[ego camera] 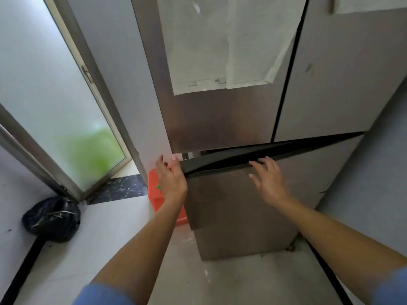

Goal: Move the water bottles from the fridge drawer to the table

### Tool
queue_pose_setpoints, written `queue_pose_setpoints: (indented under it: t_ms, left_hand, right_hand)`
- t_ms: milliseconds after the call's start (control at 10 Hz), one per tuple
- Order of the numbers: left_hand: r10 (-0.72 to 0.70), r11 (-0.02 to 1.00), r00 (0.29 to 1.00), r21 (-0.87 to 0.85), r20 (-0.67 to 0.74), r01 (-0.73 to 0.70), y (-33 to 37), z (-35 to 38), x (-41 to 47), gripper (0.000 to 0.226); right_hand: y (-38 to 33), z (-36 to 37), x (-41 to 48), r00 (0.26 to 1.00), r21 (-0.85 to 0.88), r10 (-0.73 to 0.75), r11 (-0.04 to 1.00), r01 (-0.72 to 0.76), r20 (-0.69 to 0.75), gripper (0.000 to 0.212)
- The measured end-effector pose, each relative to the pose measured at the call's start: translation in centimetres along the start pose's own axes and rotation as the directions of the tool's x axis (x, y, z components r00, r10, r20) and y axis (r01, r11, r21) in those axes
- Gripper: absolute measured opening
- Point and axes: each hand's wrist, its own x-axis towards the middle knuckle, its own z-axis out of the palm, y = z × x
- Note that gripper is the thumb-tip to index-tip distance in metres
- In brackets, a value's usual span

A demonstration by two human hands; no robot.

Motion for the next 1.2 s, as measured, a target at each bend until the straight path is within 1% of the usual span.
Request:
queue_pose_setpoints:
  t_ms: [100, 200, 300, 400, 500, 600, 700, 800, 900, 1000, 1100, 1200]
  left_hand:
    - [0.037, 0.999, 0.999, -0.024, -0.032, -0.038, 0.7, 1.1, 1.9, 0.056]
    - [0.066, 0.998, 0.998, -0.014, -0.018, -0.066, 0.4, 3.0, 3.8, 0.061]
    - [0.083, 0.997, 0.996, 0.011, -0.03, -0.083, -0.2, 4.7, 5.3, 0.066]
    - [0.072, 0.996, 0.995, -0.041, -0.066, -0.075, -0.6, 6.0, 5.9, 0.063]
    - [0.071, 0.993, 0.986, -0.085, -0.15, -0.084, -0.9, 7.0, 6.1, 0.067]
    - [0.057, 0.994, 0.98, -0.084, -0.191, -0.074, -1.1, 7.6, 6.5, 0.072]
    - [0.065, 0.993, 0.977, -0.086, -0.203, -0.083, -0.6, 7.7, 6.1, 0.07]
    - [0.081, 0.993, 0.981, -0.074, -0.176, -0.096, 0.2, 7.2, 5.6, 0.056]
    - [0.061, 0.998, 0.99, -0.002, -0.127, -0.062, 1.1, 6.1, 4.8, 0.049]
    - [0.008, 0.988, 0.999, 0.152, -0.032, -0.003, 2.1, 4.8, 4.0, 0.05]
    - [0.003, 0.961, 0.999, 0.275, 0.037, -0.013, 2.9, 3.3, 3.7, 0.05]
    - [0.003, 0.903, 0.998, 0.429, 0.059, -0.028, 3.3, 2.2, 3.7, 0.054]
  right_hand:
    - [-0.4, 1.9, -0.1, 0.999, -0.109, 0.031, 0.994, -0.027, 0.033, 0.067]
    - [-1.1, 3.1, -0.1, 0.995, -0.169, 0.097, 0.982, -0.089, 0.037, 0.082]
    - [-1.5, 3.6, 0.8, 0.994, -0.191, 0.092, 0.978, -0.08, 0.056, 0.084]
    - [-1.5, 3.6, 2.0, 0.991, -0.189, 0.097, 0.979, -0.078, 0.095, 0.082]
    - [-1.6, 3.6, 2.4, 0.991, -0.218, 0.097, 0.973, -0.074, 0.095, 0.086]
    - [-1.2, 3.5, 2.4, 0.986, -0.284, 0.098, 0.957, -0.055, 0.138, 0.093]
    - [-1.2, 2.8, 2.6, 0.979, -0.304, 0.096, 0.952, -0.037, 0.182, 0.097]
    - [-1.4, 1.9, 2.6, 0.964, -0.302, 0.101, 0.953, -0.023, 0.247, 0.1]
    - [-0.9, 0.3, 3.1, 0.946, -0.234, 0.071, 0.972, 0.006, 0.317, 0.096]
    - [-0.2, -2.3, 3.9, 0.915, -0.111, 0.053, 0.994, -0.009, 0.4, 0.081]
    - [-0.3, -6.0, 5.0, 0.934, 0.056, 0.025, 0.997, -0.049, 0.356, 0.061]
    - [-2.3, -11.1, 5.8, 0.997, 0.285, -0.076, 0.956, 0.071, 0.009, 0.041]
